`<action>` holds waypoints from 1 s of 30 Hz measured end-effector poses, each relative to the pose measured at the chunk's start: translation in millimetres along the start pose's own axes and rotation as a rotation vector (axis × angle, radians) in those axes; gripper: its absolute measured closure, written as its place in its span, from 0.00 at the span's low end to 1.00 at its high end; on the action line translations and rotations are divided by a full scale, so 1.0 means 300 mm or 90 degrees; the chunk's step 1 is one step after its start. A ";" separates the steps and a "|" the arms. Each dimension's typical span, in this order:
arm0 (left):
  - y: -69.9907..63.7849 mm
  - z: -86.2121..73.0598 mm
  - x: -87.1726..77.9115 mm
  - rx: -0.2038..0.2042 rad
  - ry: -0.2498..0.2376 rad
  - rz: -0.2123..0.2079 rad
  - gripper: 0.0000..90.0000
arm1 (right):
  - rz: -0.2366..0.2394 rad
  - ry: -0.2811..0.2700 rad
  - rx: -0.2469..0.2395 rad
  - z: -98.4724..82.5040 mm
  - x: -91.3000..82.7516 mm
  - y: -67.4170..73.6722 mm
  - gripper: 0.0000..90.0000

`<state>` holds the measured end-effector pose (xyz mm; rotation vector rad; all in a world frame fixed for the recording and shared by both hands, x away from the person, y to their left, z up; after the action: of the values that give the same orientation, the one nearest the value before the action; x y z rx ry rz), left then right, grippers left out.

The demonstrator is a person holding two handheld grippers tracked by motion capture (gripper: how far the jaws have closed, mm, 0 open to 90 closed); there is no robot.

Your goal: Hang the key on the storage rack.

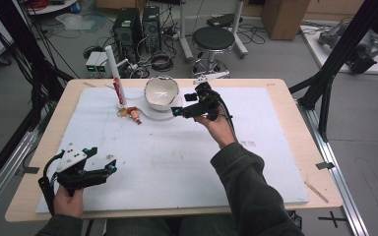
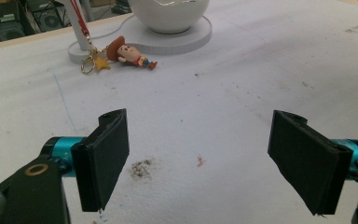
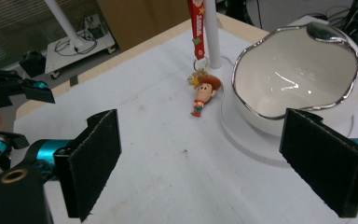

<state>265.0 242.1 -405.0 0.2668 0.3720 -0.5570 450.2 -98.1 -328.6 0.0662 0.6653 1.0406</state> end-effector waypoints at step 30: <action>0.001 -0.001 0.000 -0.001 0.001 0.001 0.23 | -0.028 -0.004 0.005 -0.088 -0.108 -0.044 0.13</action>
<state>265.0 242.5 -405.3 0.2650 0.3733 -0.5556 435.6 -138.2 -339.0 0.0609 0.6625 0.9957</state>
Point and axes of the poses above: each handheld gripper's, and its own axes: x roughly forward along the jaws, z roughly out of its top, y roughly to its left, the point moved 2 cm from there along x, roughly forward along the jaws, and after that the axes turned 9 degrees about x, right-handed, at the moved point
